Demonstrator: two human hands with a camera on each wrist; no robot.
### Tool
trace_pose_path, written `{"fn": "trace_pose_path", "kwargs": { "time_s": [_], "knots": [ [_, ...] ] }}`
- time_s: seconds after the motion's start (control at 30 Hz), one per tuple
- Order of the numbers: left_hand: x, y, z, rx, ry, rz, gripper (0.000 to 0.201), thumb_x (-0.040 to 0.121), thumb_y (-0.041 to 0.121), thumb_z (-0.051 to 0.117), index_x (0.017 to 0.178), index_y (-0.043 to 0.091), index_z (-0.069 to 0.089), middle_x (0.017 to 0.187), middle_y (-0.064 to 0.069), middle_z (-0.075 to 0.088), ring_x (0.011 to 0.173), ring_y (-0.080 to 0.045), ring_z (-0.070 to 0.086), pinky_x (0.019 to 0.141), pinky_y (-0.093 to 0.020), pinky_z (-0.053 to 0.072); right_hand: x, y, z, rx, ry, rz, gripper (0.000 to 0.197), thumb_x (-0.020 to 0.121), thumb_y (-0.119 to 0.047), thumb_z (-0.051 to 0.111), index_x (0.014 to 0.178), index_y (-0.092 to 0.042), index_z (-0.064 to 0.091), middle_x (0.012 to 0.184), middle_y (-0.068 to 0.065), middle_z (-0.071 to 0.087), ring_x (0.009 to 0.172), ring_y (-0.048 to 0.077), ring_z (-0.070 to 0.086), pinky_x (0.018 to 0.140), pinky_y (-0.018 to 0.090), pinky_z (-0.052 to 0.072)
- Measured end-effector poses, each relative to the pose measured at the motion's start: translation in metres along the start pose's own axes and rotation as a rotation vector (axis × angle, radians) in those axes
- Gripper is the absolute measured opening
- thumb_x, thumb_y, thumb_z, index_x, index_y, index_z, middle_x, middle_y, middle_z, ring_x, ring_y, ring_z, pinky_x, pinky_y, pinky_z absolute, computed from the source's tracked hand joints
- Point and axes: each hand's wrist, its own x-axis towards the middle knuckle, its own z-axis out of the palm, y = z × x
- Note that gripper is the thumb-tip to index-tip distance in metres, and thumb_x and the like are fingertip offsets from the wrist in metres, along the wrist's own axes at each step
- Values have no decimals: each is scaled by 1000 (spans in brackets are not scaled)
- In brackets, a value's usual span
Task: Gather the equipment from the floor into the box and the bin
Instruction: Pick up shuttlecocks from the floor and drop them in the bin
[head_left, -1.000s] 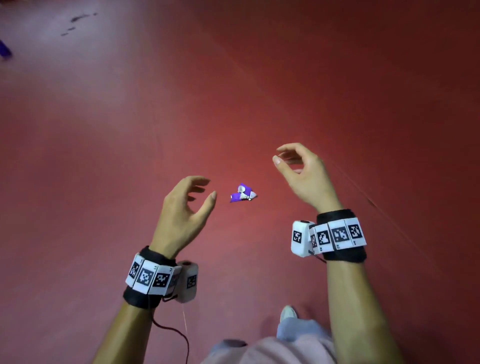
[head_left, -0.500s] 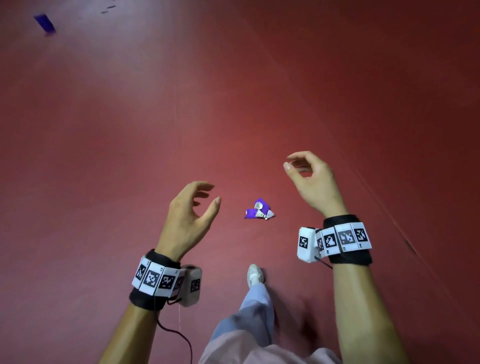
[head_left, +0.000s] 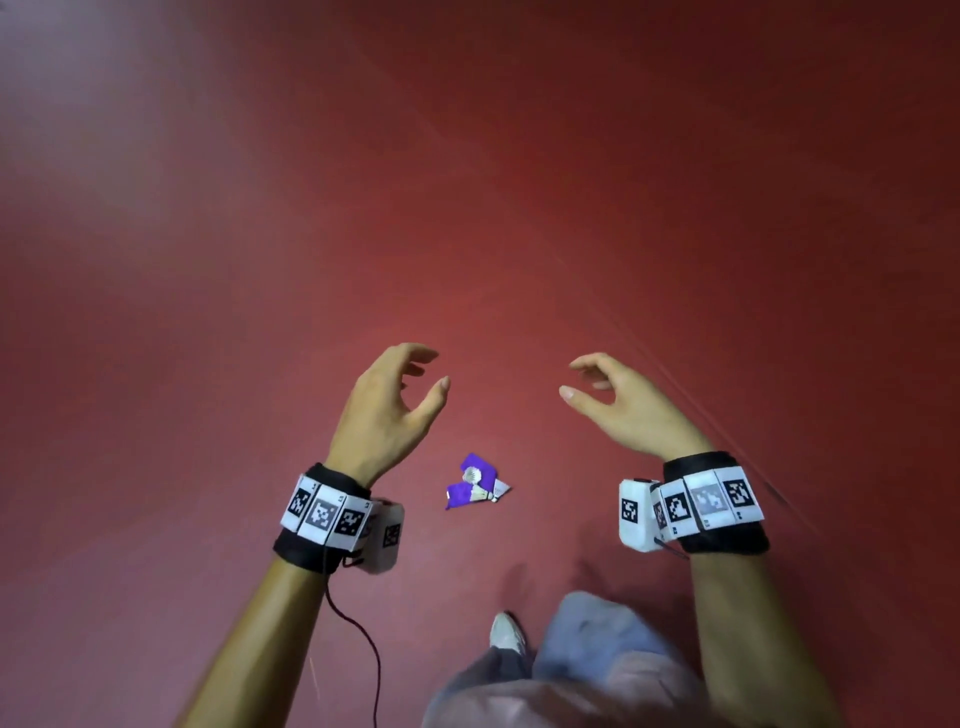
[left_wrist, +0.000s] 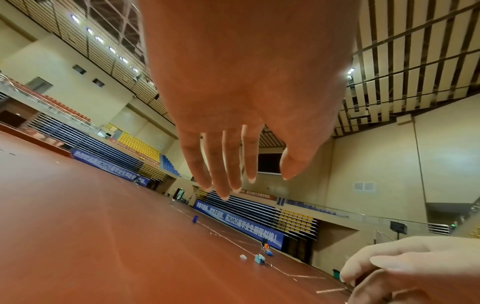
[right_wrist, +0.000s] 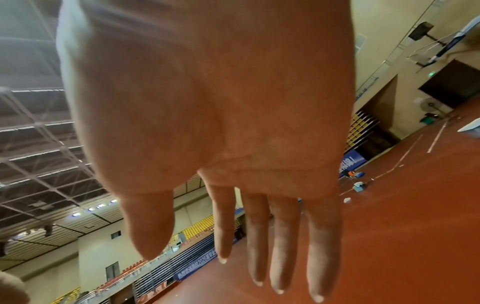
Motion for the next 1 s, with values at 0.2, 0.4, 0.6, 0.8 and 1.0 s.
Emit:
{"fn": "trace_pose_path", "kwargs": {
  "time_s": [0.2,0.4,0.6,0.8,1.0],
  "knots": [
    [100,-33,35,-2,-108,52,31,95,44,66,122,27,62,117,16,65,105,-2,64,88,-38,57,88,21,4,47,14,67,39,96,-46,67,130,-29,58,131,-6,60,120,11,60,97,28,42],
    [206,-64,66,117,-233,88,38,93,50,62,123,28,60,119,13,65,103,-5,62,90,-39,56,213,49,2,182,63,142,38,95,-43,69,127,-25,59,124,-3,63,115,14,61,96,29,44],
    [307,-125,106,286,-406,58,56,91,53,62,137,22,52,133,0,60,117,-16,61,94,-39,55,310,106,34,236,119,318,41,94,-42,71,127,-21,59,121,1,64,110,19,62,93,30,46],
    [347,-227,189,480,-708,-77,82,90,50,64,159,22,31,161,-8,40,143,-30,45,111,-47,47,351,168,99,135,9,490,48,92,-42,72,130,-17,58,126,8,63,117,26,62,101,35,47],
    [321,-342,250,740,-1072,-63,86,91,46,67,160,15,26,159,-10,40,138,-35,48,110,-47,44,331,230,187,92,-163,721,39,90,-36,77,117,-14,60,108,4,65,98,23,63,83,26,45]
  ]
}}
